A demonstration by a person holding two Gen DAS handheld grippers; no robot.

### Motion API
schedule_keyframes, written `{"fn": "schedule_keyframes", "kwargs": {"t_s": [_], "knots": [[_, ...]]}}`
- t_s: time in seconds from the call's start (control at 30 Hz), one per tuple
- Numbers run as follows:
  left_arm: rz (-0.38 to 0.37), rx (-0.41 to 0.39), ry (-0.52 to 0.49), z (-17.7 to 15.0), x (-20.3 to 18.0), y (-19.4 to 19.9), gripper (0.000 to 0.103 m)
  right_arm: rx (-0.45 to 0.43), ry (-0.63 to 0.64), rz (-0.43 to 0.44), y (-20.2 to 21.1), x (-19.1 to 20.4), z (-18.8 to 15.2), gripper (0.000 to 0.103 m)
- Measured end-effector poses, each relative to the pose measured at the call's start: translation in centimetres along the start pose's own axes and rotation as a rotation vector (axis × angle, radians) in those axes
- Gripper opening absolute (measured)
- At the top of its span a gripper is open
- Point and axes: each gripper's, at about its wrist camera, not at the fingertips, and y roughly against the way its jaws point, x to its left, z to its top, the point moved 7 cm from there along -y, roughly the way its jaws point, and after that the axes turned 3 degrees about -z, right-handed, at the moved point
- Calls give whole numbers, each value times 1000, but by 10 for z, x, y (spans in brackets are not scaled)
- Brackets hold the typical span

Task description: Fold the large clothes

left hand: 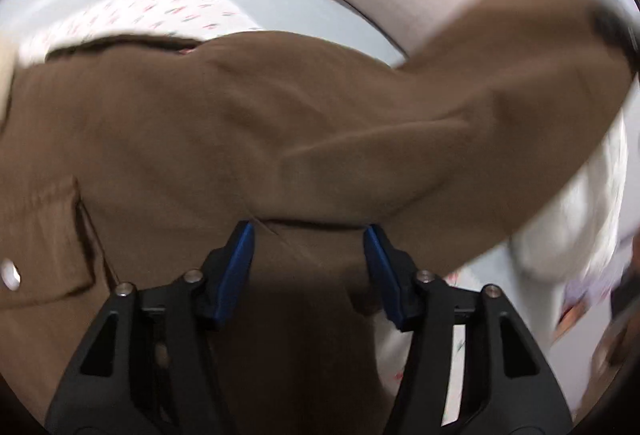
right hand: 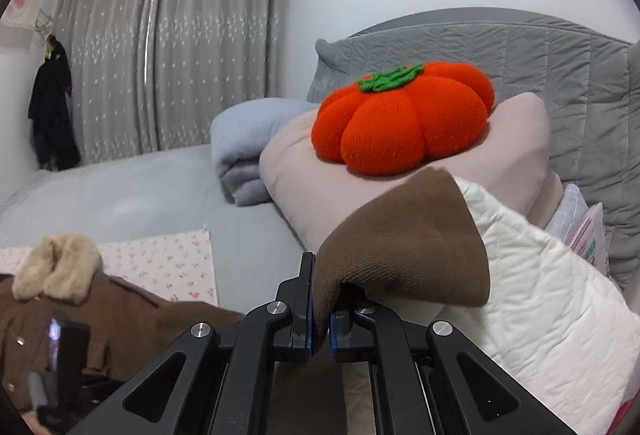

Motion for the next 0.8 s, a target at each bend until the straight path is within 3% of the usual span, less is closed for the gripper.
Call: {"fn": "schedule_keyframes", "kwargs": {"t_s": [0.17,0.3,0.4,0.5,0.7,0.8], "knots": [[-88,-11,71,-7,22,52,61,-48,-21,95,11,23,18,5],[0,-93,115,-12,70,116,71,-103,45,220,36,74,50,5],[104,-157,150,-26,117,169,78,-121,111,334,54,129,68,5],[159,-201,219,-47,161,213,80,-111,175,468,71,195,74,6],[214,-241,403,-110,249,268,81,-14,330,712,94,338,36,6],[220,-237,495,-145,286,285,81,126,386,842,97,396,-10,10]]}}
